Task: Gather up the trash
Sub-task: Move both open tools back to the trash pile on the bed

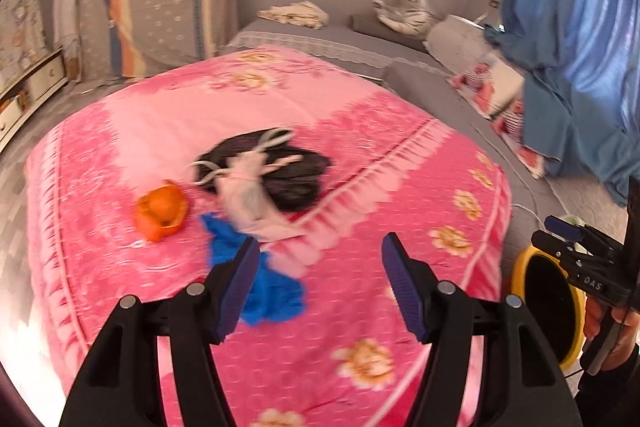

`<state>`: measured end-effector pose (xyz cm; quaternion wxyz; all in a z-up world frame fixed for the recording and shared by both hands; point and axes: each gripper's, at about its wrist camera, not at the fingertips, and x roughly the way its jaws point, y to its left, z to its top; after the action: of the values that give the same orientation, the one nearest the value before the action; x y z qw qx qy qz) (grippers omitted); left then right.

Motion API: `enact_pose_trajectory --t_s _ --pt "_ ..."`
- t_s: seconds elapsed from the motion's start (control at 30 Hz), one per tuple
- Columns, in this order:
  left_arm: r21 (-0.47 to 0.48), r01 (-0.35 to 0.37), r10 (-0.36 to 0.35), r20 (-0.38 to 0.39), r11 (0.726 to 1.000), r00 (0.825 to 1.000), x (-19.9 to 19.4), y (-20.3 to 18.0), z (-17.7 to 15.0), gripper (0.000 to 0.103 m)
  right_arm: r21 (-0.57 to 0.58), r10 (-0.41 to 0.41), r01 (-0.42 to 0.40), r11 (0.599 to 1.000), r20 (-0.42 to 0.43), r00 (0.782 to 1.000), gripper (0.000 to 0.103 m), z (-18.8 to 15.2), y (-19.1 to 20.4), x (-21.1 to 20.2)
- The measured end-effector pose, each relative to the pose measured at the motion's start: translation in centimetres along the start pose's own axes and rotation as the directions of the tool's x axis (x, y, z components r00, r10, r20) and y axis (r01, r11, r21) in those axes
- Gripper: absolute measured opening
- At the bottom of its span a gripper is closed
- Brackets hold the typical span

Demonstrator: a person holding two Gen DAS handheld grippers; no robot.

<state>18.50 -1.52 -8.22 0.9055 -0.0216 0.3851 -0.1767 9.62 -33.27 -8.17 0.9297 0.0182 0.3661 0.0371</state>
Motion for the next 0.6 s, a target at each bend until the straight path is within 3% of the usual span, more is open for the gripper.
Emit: enact_pose_trajectory --t_s 0.6 --pt "-0.137 -0.143 0.143 -0.006 0.98 0.99 1.0 10.1 -0.2 0.06 -0.142 0.189 -0.198 0.97 -0.078 0.979 0.061 4.9 10.4 8.3"
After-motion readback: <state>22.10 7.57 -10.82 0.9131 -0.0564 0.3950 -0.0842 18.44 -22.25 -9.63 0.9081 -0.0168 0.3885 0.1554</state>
